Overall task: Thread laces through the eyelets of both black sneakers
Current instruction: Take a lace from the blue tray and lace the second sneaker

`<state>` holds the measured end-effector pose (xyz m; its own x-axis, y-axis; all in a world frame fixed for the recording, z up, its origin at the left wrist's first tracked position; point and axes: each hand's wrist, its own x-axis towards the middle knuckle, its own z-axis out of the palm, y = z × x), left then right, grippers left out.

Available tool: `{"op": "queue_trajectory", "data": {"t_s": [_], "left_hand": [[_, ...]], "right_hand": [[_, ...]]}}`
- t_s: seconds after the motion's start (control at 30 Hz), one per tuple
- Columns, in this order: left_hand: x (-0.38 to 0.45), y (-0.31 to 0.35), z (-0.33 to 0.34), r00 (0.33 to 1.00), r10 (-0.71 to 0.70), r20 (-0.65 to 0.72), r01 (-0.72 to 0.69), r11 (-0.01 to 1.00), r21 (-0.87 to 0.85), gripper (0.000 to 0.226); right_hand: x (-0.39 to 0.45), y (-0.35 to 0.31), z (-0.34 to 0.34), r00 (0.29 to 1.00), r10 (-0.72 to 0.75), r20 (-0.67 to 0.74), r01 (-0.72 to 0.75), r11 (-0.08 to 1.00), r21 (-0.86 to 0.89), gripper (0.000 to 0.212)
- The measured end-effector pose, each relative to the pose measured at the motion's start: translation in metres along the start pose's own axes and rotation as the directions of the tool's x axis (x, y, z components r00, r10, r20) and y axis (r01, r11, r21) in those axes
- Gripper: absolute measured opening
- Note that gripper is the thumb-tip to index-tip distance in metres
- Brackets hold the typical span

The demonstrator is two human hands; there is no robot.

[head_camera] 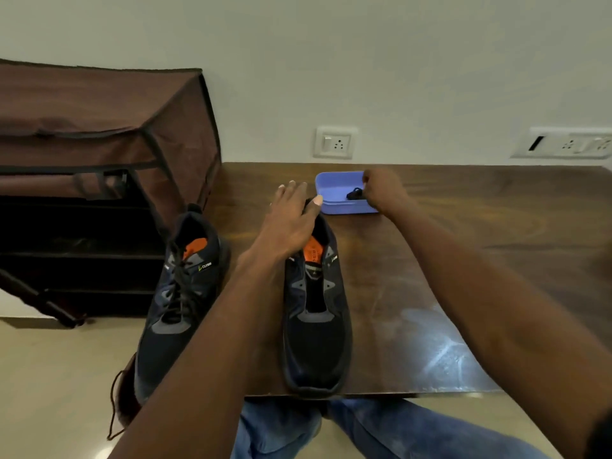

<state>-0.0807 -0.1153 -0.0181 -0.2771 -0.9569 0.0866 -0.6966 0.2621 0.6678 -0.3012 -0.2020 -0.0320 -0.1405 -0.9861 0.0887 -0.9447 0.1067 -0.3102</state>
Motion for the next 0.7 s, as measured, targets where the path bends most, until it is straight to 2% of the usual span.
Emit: {"op": "queue_trajectory", "data": {"t_s": [0.1, 0.2, 0.27, 0.33, 0.4, 0.43, 0.5, 0.57, 0.63, 0.7], "left_hand": [[0.002, 0.0, 0.006, 1.0, 0.002, 0.009, -0.002, 1.0, -0.017, 0.052], [0.007, -0.003, 0.011, 1.0, 0.016, -0.017, -0.017, 1.0, -0.022, 0.052], [0.011, -0.006, 0.01, 0.999, 0.018, -0.045, -0.02, 0.999, -0.03, 0.054], [0.012, -0.007, 0.006, 0.997, 0.022, -0.08, -0.025, 0.999, -0.041, 0.054], [0.012, -0.007, 0.004, 0.994, 0.01, -0.111, -0.015, 0.999, -0.05, 0.052], [0.011, -0.006, 0.004, 0.993, 0.009, -0.121, -0.015, 0.998, -0.054, 0.052], [0.011, -0.006, 0.005, 0.991, 0.017, -0.133, -0.024, 0.998, -0.051, 0.049], [0.014, -0.008, 0.005, 0.991, 0.006, -0.136, -0.012, 0.999, -0.042, 0.05], [0.016, -0.011, 0.005, 0.987, -0.014, -0.159, 0.007, 0.999, -0.043, 0.05], [0.015, -0.011, 0.003, 0.978, -0.026, -0.206, 0.012, 0.998, -0.069, 0.048]], "right_hand": [[0.03, -0.004, 0.016, 0.99, 0.057, 0.132, -0.045, 0.995, -0.093, 0.026], [0.057, 0.0, 0.038, 0.948, 0.169, 0.27, -0.142, 0.983, -0.12, 0.037], [0.072, 0.008, 0.053, 0.925, 0.237, 0.296, -0.222, 0.971, -0.084, 0.046], [0.079, 0.011, 0.059, 0.913, 0.279, 0.297, -0.278, 0.959, -0.048, 0.041], [0.077, 0.009, 0.06, 0.919, 0.284, 0.272, -0.293, 0.956, -0.007, 0.017], [0.075, 0.009, 0.06, 0.933, 0.276, 0.232, -0.289, 0.957, 0.024, 0.017], [0.078, 0.011, 0.062, 0.961, 0.247, 0.121, -0.255, 0.965, 0.054, 0.035], [0.077, 0.01, 0.062, 0.978, 0.204, 0.037, -0.206, 0.972, 0.113, 0.03], [0.068, 0.002, 0.051, 0.975, 0.222, -0.014, -0.208, 0.932, 0.298, 0.011], [0.05, -0.007, 0.034, 0.969, 0.236, -0.075, -0.172, 0.857, 0.485, 0.016]]}}
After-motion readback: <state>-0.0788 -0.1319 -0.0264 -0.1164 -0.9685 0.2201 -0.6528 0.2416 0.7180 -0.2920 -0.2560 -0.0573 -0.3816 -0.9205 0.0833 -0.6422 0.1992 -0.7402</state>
